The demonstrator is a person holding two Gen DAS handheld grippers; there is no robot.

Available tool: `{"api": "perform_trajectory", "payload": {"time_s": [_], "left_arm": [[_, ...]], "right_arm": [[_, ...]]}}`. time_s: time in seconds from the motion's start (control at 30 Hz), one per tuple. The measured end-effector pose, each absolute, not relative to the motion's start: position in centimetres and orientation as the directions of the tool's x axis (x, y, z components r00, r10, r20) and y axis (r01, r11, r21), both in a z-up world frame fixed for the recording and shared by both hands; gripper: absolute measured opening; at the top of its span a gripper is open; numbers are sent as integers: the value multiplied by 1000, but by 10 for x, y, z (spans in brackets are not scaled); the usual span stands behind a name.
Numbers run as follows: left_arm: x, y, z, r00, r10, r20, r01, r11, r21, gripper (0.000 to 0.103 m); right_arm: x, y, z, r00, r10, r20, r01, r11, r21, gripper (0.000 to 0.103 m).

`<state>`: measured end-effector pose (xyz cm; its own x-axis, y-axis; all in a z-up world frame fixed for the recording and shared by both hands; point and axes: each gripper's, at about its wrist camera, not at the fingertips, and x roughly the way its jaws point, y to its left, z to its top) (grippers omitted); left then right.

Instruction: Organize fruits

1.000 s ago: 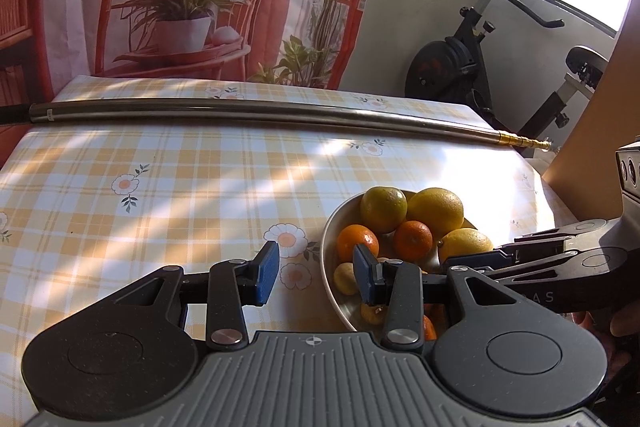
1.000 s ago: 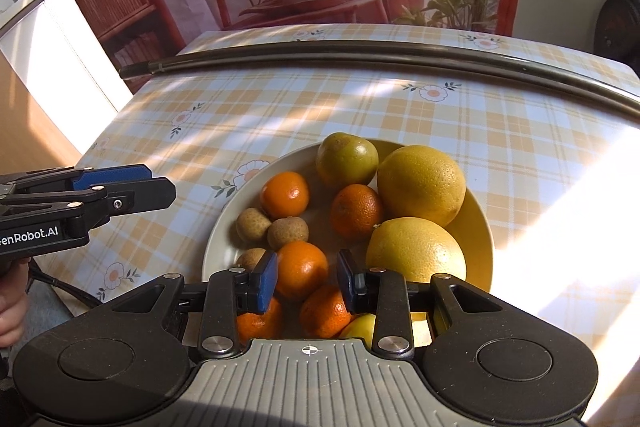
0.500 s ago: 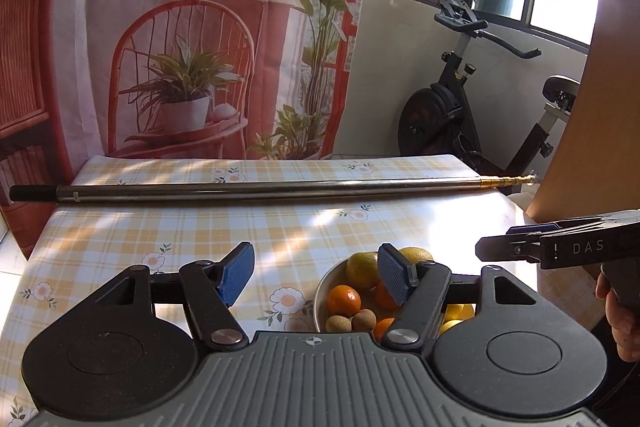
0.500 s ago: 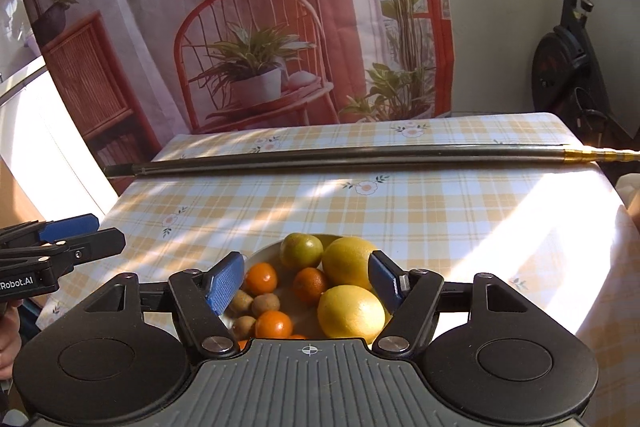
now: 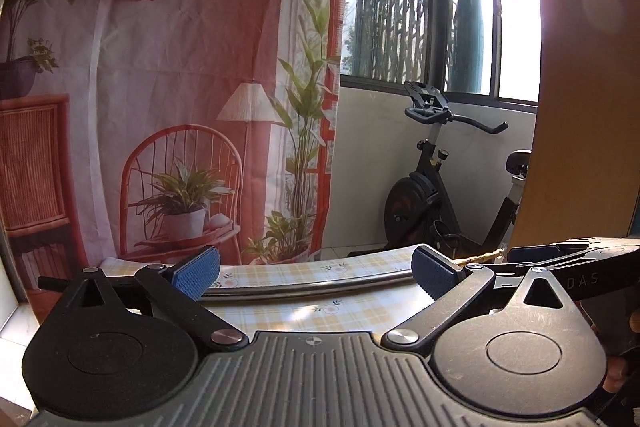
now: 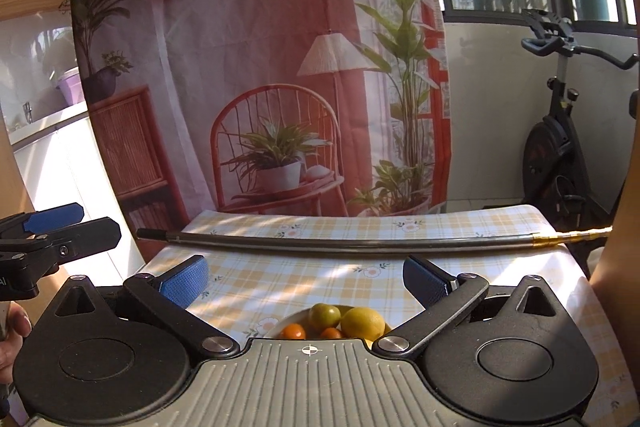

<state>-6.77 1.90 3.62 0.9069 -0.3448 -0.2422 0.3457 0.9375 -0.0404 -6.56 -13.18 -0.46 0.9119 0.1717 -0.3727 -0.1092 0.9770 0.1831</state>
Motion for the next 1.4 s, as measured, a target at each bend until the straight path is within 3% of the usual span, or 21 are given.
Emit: {"api": "perform_trajectory", "payload": {"time_s": [0.23, 0.47, 1.4], "left_arm": [[-99, 16, 67, 933, -333, -135, 334, 942, -21, 103], [-114, 10, 77, 951, -288, -114, 290, 957, 2, 103], [-111, 16, 77, 952, -276, -135, 278, 960, 1, 103]], "right_arm": [[-105, -135, 27, 956, 129, -264, -91, 984, 151, 103], [-124, -140, 39, 973, 99, -209, -71, 988, 137, 103], [-122, -139, 35, 972, 92, -217, -58, 986, 157, 103]]}}
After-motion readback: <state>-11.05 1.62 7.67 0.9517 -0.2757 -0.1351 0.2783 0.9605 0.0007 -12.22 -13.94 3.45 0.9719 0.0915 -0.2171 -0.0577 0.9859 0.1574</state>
